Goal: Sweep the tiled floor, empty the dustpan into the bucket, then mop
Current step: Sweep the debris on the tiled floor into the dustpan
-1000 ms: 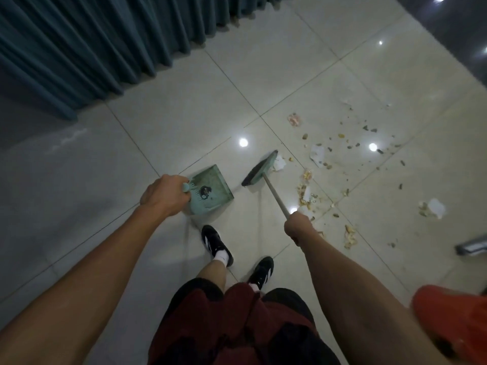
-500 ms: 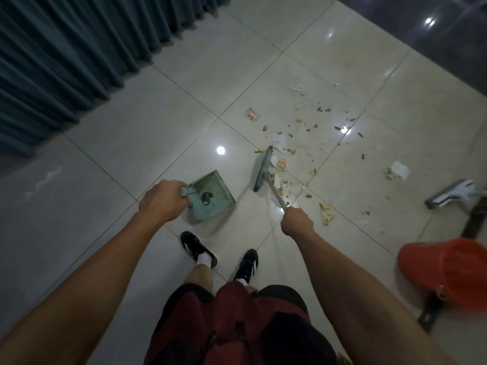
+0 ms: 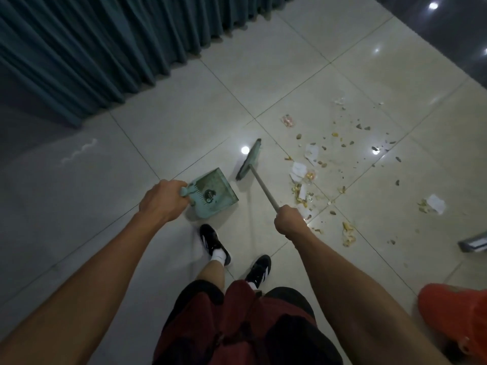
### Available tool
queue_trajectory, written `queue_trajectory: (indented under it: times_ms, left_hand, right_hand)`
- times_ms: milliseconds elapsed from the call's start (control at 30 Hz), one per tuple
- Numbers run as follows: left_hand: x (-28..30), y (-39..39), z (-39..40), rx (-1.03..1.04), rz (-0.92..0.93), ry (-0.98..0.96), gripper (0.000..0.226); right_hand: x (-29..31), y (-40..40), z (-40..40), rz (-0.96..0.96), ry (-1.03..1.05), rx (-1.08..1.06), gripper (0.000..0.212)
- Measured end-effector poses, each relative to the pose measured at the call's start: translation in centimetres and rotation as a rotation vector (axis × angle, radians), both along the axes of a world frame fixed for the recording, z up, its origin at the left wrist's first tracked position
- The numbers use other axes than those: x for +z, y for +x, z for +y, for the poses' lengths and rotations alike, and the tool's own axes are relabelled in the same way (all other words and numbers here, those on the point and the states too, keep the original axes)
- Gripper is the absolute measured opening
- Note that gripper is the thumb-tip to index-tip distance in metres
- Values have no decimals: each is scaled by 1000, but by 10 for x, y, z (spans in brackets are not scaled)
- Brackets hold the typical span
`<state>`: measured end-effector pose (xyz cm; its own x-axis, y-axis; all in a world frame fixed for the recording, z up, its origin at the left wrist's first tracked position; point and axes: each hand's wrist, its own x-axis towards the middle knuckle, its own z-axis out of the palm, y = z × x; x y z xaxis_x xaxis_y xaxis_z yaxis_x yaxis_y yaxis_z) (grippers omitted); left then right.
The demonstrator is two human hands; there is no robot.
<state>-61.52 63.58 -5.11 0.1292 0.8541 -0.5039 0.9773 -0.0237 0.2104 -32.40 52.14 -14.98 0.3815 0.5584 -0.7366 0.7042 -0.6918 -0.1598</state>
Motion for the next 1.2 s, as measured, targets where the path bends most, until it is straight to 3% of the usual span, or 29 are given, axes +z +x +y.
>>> queue_trajectory:
  times_ms: [333,633,867,1200]
  left_hand:
    - [-5,-110,48,170,78,-15,6]
    - [-9,-143,104,158,84,-31,8]
    - [-11,-122,139,122,22,-52,6]
    - [-6,-18,211,-22,4,-61,9]
  right_hand:
    - [-12,-102,95,89,-8,128,30]
    - [-21,-144,144,97,-39,170,28]
    - [-22,-123,158,61,-44,113,27]
    - [-17,-36,200,41,-37,-26,28]
